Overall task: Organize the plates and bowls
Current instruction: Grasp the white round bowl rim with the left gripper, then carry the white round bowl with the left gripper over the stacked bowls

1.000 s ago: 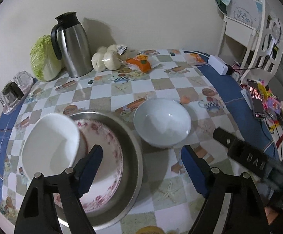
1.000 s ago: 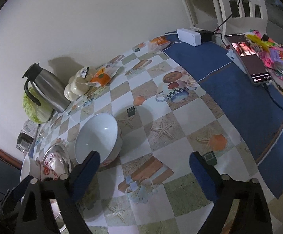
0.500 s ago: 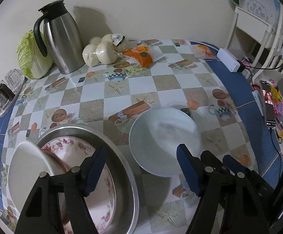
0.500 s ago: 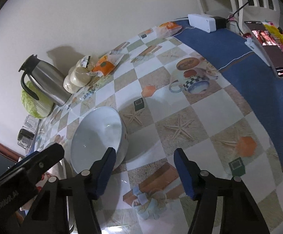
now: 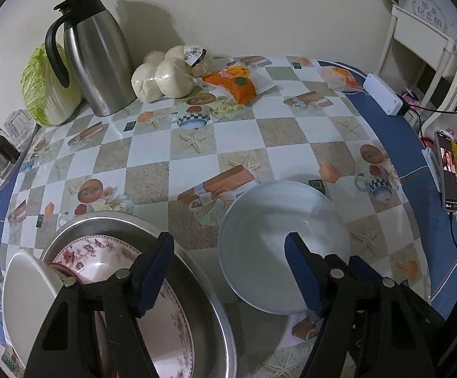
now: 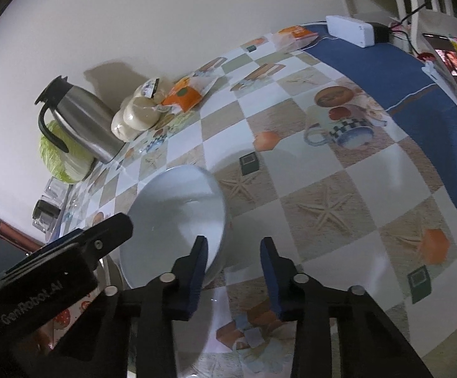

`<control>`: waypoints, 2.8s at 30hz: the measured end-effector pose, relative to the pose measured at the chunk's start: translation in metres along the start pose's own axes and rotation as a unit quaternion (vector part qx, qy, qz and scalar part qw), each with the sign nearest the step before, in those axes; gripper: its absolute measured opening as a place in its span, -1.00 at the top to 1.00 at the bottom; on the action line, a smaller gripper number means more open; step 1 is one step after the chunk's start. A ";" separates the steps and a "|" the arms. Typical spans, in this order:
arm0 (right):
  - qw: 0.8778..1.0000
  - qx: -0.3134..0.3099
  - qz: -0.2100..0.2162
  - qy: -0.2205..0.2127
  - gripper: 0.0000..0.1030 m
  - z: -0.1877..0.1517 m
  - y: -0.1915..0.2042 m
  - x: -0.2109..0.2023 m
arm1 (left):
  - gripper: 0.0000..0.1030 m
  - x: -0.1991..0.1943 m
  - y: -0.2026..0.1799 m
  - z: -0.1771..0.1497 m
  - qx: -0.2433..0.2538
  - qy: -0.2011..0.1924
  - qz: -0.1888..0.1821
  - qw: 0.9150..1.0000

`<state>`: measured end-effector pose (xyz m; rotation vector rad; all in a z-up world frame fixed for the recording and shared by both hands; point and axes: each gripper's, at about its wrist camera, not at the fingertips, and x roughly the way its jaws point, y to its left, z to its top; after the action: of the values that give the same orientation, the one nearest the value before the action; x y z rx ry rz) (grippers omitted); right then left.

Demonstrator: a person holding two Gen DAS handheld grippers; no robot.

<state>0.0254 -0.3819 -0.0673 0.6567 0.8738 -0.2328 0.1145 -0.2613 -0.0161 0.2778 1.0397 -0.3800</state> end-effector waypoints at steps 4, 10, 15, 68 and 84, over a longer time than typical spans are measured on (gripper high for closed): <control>1.000 -0.010 0.004 0.004 0.44 -0.003 0.006 0.005 | -0.44 0.001 0.001 0.000 -0.001 -0.003 -0.004 1.000; 1.000 -0.015 0.007 0.011 0.64 -0.005 0.007 0.008 | -0.44 -0.001 0.001 -0.002 -0.004 -0.012 -0.012 1.000; 1.000 0.003 -0.004 0.013 0.78 -0.004 -0.009 0.005 | -0.44 -0.003 -0.002 -0.006 -0.003 -0.014 -0.026 1.000; 1.000 0.023 -0.010 -0.007 0.74 0.001 -0.007 -0.058 | 0.67 -0.044 -0.023 -0.019 0.022 -0.037 -0.079 0.996; 0.999 -0.009 0.010 -0.031 0.74 -0.003 0.048 -0.087 | 0.67 -0.085 0.028 -0.026 -0.027 -0.069 -0.090 0.993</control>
<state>-0.0103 -0.3484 0.0197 0.6379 0.8085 -0.2265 0.0682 -0.2110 0.0475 0.1066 0.9405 -0.5258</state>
